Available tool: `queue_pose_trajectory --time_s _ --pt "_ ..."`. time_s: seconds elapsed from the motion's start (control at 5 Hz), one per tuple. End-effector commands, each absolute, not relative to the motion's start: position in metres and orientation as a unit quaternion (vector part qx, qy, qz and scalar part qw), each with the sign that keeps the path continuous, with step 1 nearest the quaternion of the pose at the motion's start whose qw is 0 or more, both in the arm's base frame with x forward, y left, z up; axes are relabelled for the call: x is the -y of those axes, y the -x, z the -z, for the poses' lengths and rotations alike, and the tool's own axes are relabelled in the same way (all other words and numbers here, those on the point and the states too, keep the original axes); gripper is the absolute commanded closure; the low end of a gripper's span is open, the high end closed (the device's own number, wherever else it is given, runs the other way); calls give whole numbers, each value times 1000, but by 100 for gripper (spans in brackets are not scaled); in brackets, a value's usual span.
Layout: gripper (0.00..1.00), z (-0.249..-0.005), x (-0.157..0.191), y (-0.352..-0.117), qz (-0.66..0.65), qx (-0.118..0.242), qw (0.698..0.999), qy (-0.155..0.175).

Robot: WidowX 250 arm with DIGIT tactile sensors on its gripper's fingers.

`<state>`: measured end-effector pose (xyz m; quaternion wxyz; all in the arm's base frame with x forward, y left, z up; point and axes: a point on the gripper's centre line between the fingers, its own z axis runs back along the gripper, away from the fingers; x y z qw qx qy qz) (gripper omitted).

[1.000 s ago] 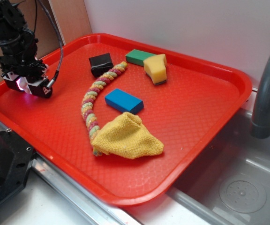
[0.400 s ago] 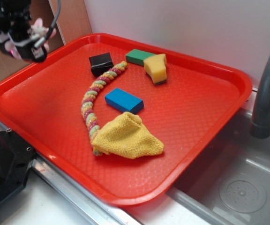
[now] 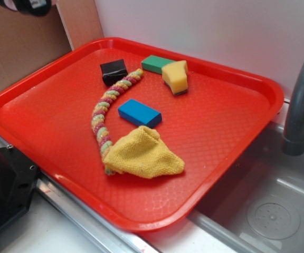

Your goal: Grab the pink bunny.

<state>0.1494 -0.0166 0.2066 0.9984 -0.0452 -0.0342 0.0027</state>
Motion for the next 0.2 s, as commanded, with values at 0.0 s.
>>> queue_pose_trajectory --time_s 0.0 --pt "100 -208 2 -141 -18 38 999 29"
